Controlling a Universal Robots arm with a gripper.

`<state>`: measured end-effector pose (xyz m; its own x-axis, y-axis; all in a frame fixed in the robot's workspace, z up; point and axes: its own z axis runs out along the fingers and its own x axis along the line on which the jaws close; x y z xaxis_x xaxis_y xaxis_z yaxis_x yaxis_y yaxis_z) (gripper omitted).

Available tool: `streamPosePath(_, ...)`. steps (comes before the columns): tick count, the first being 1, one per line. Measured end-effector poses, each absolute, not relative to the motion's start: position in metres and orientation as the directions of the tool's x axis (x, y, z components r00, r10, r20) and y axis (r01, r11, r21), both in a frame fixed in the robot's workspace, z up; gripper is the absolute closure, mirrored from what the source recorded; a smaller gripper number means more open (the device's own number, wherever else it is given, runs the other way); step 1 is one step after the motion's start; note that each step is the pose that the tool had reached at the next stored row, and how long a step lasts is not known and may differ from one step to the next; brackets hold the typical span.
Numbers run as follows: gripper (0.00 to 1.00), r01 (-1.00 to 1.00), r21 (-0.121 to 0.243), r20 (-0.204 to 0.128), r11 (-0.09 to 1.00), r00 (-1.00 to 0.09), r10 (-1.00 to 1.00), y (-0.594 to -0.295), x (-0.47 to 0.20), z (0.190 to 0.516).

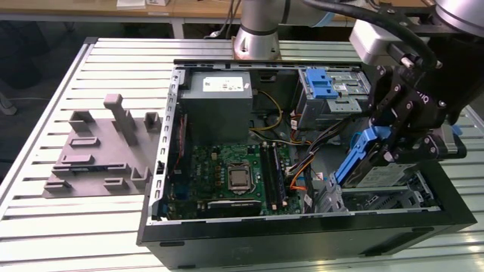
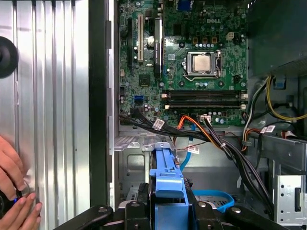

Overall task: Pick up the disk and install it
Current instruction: 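Insert the disk into the insertion slot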

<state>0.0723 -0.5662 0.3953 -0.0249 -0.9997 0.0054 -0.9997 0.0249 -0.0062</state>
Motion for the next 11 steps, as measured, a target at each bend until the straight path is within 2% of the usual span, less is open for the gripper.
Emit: streamPosePath(11, 0.64, -1.000, -0.006, 0.006, 0.025, -0.025, -1.000, -0.5662, 0.0723, 0.3885)
